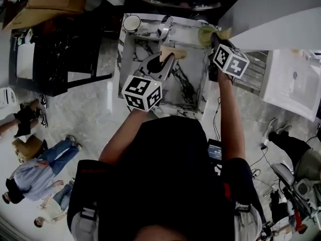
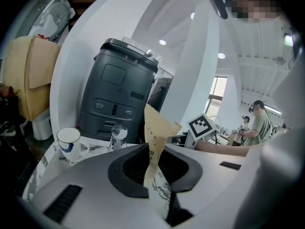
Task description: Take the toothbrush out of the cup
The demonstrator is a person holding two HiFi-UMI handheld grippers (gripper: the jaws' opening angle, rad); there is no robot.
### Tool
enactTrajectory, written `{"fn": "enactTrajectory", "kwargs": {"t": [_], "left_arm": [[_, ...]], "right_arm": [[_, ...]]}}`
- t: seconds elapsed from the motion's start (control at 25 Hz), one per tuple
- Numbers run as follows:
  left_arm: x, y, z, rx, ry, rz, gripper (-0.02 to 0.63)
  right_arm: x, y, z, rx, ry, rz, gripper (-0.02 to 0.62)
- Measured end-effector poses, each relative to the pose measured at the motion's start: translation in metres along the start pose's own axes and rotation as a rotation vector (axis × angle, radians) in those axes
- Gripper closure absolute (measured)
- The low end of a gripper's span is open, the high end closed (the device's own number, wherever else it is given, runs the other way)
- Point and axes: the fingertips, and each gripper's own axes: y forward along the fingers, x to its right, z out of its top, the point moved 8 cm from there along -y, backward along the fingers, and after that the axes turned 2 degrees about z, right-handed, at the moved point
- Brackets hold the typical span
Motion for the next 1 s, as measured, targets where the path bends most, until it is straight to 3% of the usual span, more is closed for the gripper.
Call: {"fn": "enactTrajectory", "kwargs": {"t": [0.44,1.0], "left_arm": [[0.002,-0.007,0.003,0.002,0.004,0.011,0.549],[0.008,-0.022,0.019,0.064,0.029,0.014,0.549]], "right_arm": [[-0.009,-0.017,0.017,0.065,-0.034,0.016,0.517],[-0.032,-0.078,0.053,0.221,-0.04,0.07,0.518]]}}
